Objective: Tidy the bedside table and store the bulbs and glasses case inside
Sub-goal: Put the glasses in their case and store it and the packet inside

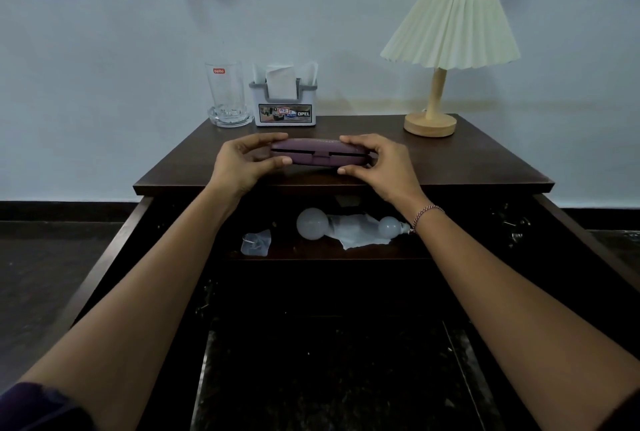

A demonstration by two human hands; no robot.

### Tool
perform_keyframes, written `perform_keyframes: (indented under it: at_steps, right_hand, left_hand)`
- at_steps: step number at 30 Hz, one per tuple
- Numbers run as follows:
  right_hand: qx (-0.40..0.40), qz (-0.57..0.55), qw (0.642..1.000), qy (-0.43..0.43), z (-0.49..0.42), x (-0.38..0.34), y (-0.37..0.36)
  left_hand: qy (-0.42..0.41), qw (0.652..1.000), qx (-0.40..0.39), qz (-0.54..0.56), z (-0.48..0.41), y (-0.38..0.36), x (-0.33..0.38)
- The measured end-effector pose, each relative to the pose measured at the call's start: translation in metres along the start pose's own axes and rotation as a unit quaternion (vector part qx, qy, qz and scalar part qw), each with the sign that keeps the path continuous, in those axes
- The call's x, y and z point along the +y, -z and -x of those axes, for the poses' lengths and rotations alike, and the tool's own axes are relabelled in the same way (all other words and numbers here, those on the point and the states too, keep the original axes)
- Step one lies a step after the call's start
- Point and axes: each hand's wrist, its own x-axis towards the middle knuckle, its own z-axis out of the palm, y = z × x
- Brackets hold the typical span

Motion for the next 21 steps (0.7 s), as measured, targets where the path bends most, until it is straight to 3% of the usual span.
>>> perform_keyframes:
  at_steps: [12, 21]
  right_hand:
    - [0.012, -0.092, 0.995, 0.046, 0.031, -0.018, -0.002]
    - [0.064, 0.024, 0.992, 0.103, 0.108, -0.014, -0.021]
  left_hand:
    - [-0.045, 0.997, 0.064, -0.006, 0.059, 0.005, 0.01]
    - [-0.053, 0.996, 0.075, 0.01, 0.121, 0.002, -0.021]
